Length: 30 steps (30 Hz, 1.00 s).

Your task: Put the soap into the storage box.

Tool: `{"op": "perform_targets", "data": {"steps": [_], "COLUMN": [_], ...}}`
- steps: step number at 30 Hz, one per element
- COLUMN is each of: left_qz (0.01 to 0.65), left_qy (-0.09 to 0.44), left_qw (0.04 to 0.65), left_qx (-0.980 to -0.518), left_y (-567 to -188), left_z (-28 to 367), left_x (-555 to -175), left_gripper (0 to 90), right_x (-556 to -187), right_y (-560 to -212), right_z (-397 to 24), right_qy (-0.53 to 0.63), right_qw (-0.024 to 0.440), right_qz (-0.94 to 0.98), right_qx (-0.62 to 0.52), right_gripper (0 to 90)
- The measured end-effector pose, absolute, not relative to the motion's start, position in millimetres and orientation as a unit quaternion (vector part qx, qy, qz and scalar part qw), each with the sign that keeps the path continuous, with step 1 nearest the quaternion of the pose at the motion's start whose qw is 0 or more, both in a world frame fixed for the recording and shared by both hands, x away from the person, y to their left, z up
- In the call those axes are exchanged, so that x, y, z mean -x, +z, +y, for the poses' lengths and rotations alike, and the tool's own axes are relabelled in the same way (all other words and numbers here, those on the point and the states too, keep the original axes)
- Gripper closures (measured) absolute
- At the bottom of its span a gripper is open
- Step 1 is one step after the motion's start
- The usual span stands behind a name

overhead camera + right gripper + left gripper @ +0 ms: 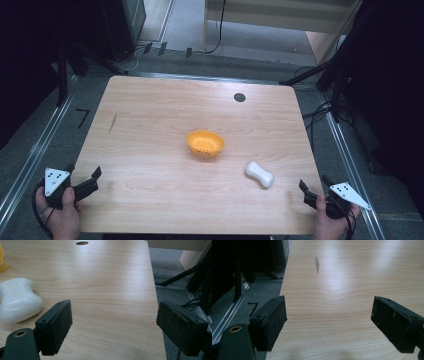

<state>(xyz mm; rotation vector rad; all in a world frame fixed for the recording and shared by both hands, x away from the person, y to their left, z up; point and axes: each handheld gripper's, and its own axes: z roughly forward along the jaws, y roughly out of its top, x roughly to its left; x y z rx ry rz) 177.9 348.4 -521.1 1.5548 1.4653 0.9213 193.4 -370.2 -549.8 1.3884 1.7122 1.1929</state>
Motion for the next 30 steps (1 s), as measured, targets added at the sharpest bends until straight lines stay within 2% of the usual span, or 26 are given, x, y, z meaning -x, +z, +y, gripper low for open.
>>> {"op": "perform_targets", "data": {"steps": [14, 30], "left_qz": [0.581, 0.585], "left_qy": [0.362, 0.356], "left_qw": [0.399, 0.394], "left_qx": [-0.61, -0.614], "left_y": [-521, -521], "left_z": [350, 349], "left_x": [-178, -180], "left_gripper": [13.4, 13.4], "right_x": [-197, -206], "right_y": [-550, -533], "right_z": [-363, -351], "right_qy": [0.418, 0.369], "right_qw": [0.319, 0.286], "right_qz": [0.667, 0.731], "right_qx": [-0.528, -0.497], "right_gripper": [16.6, 17.1]}}
